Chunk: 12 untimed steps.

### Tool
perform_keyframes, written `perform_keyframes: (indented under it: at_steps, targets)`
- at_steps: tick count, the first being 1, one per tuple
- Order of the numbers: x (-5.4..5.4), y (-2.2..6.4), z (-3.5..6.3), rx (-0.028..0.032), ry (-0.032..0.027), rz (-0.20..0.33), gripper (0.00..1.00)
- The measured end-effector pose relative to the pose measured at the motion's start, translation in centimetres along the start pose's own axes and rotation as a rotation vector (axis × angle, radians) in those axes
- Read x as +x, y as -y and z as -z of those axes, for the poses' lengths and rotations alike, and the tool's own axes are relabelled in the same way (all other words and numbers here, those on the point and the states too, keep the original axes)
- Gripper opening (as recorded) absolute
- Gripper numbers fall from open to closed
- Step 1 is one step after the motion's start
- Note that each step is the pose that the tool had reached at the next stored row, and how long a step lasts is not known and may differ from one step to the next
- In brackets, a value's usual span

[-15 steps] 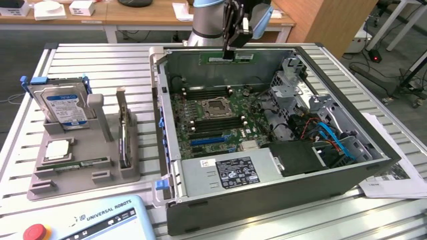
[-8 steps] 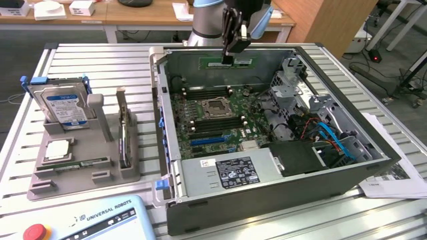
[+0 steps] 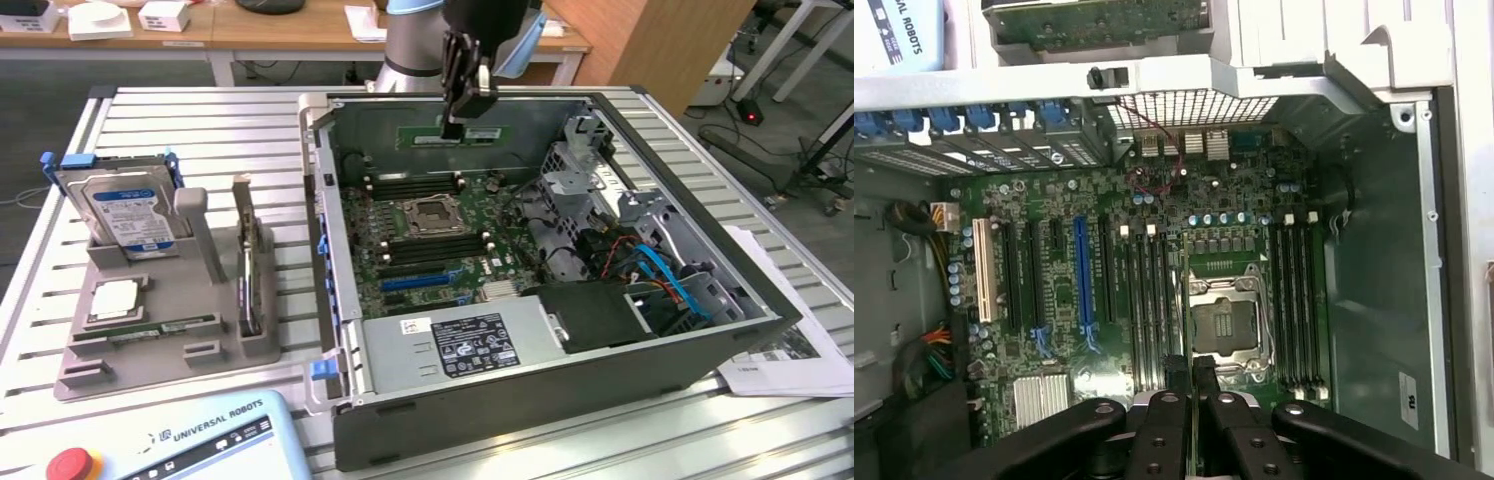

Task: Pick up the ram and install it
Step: 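Insert the ram into the slot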

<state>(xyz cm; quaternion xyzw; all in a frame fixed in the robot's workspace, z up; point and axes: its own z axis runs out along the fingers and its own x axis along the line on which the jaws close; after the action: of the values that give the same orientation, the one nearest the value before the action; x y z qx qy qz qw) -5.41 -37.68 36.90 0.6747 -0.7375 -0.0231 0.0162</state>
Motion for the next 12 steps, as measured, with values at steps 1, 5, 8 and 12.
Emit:
perform_keyframes:
  at_steps: [1, 5, 8, 12]
  targets:
    - [0.0, 0.01, -0.18, 0.0, 0.0, 0.0, 0.13]
    - [0.0, 0.05, -0.9, 0.0, -0.0002, 0.0, 0.13]
    - [0.0, 0.08, -1.45, 0.0001, -0.0001, 0.0, 0.13]
    - [0.0, 0.12, -2.17, 0.0, -0.0001, 0.0, 0.13]
